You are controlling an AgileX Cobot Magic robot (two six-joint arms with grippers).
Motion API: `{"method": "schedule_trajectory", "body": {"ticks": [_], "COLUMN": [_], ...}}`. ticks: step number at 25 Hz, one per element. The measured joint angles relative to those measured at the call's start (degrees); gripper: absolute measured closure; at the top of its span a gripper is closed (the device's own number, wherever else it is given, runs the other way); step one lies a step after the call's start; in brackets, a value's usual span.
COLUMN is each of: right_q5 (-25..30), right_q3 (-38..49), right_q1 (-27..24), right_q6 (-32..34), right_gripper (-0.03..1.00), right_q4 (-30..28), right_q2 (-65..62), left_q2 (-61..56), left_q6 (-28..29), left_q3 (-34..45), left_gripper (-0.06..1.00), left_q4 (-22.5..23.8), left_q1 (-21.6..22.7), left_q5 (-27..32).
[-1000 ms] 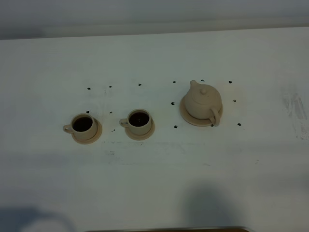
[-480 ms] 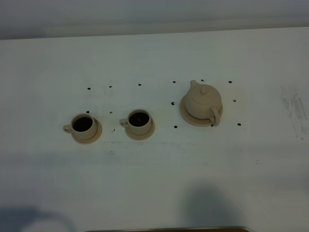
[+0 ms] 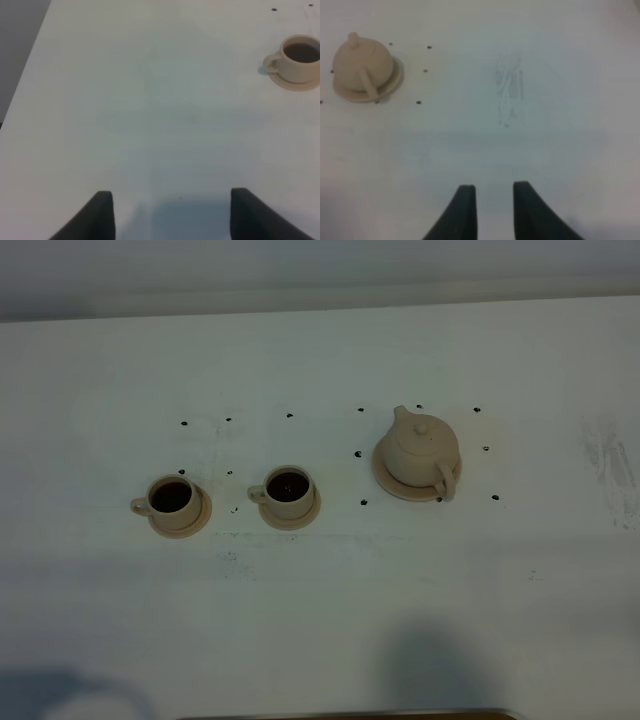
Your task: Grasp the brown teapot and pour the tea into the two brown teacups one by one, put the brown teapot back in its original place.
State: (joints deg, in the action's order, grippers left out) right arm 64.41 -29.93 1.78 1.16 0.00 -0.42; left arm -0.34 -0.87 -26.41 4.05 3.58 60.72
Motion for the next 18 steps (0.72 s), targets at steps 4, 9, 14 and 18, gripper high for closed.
{"method": "schedule_trajectory", "body": {"ticks": [4, 9, 14, 18], "right_q5": [0.0, 0.0, 0.0, 0.0], "right_q3": [0.0, 0.0, 0.0, 0.0], "right_q1": [-0.1, -0.1, -0.1, -0.1], "right_q6": [-0.2, -0.3, -0.4, -0.4], "right_gripper": [0.77, 0.77, 0.77, 0.77], "right_q4": [0.4, 1.0, 1.1, 1.1], "right_q2": [0.0, 0.0, 0.0, 0.0], "left_q2": [0.0, 0.0, 0.0, 0.0], "left_q6": [0.0, 0.1, 0.1, 0.0], "left_q3": [0.0, 0.0, 0.0, 0.0], "left_gripper": [0.46, 0.46, 0.46, 0.46], "left_q4": [0.0, 0.0, 0.0, 0.0], "left_q1": [0.0, 0.0, 0.0, 0.0], "left_q5": [0.0, 0.0, 0.0, 0.0]}}
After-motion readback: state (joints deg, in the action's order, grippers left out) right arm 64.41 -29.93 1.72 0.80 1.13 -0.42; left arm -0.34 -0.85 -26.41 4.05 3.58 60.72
